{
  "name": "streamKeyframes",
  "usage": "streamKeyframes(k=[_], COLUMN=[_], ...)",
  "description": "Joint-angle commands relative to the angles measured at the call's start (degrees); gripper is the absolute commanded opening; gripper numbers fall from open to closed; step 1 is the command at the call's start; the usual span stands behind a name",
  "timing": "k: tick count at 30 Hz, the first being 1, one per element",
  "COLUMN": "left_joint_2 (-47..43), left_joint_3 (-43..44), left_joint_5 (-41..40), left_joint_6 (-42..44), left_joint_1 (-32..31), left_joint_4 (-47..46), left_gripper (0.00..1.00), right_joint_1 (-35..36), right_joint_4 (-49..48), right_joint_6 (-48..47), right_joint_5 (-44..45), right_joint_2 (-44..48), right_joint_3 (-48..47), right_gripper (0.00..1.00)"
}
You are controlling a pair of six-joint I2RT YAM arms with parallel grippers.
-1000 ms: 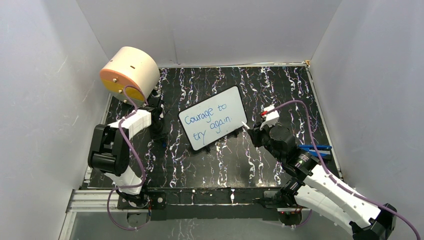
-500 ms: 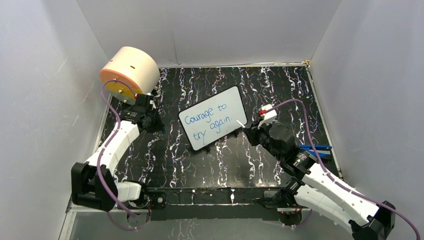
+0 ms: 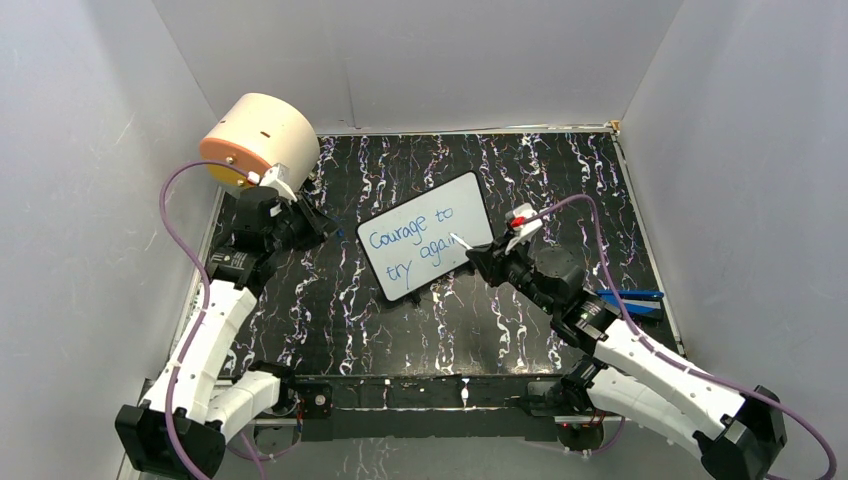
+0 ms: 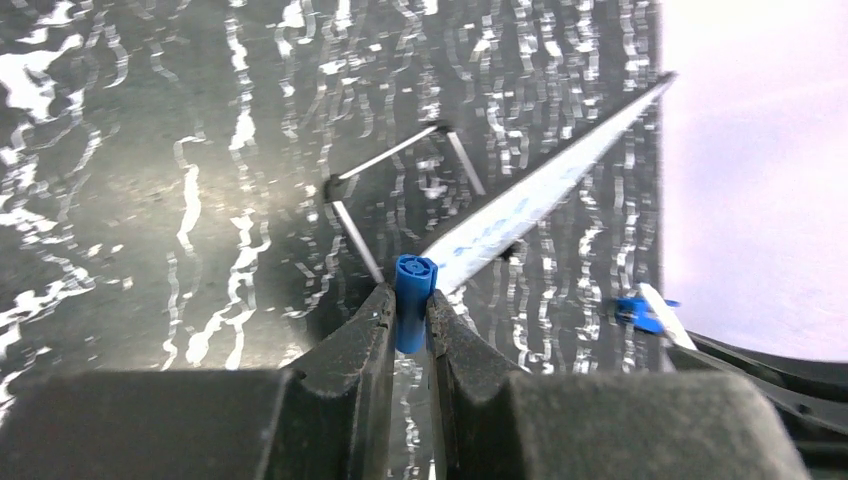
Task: Write a sentence on the whiteboard
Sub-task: Close the pen cap at the center of the board.
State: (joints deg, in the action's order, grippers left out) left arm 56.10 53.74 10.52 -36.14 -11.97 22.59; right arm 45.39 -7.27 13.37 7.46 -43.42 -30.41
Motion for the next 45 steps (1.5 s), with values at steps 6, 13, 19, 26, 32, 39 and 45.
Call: streamKeyframes(k=[6, 13, 19, 26, 32, 39, 45], left_joint_2=[-5.0, -5.2, -3.8, -1.2, -0.3, 1.6, 2.7], left_joint_3=[-1.9, -4.2, -6.1, -8.3, -10.3, -11.7, -12.1], left_joint_5=[10.7, 7.0, 2.6, -2.0, -6.7, -8.6, -8.8], left_joint_6=[-9.1, -14.3, -21.1, -25.8, -27.7, -31.8, -33.2], left_joint_1=[-0.3, -3.5, -7.3, -11.7, -15.6, -17.8, -18.6], left_joint_4=[-15.0, -23.7, -32.3, -38.4, -41.9, -45.1, -46.1], left_gripper=[0.0, 0.0, 0.0, 0.0, 0.0, 0.0, 0.0], right_joint_1=[0.5, 0.6, 1.0, 1.5, 2.3, 3.3, 3.8], right_joint_4=[-18.4, -26.3, -35.1, -40.7, -44.6, -47.3, -47.9], right_joint_6=[-3.4, -5.6, -8.1, -8.5, -9.6, -9.6, -10.0], right_joint_5=[-4.4, -6.4, -8.7, -9.8, -9.8, -10.3, -10.0], right_joint_2=[-4.9, -7.8, -10.0, -13.4, -14.5, -16.2, -16.8], right_joint_3=[0.1, 0.4, 1.6, 1.9, 2.3, 2.3, 2.0], right_gripper=[0.0, 0.0, 0.0, 0.0, 0.0, 0.0, 0.0])
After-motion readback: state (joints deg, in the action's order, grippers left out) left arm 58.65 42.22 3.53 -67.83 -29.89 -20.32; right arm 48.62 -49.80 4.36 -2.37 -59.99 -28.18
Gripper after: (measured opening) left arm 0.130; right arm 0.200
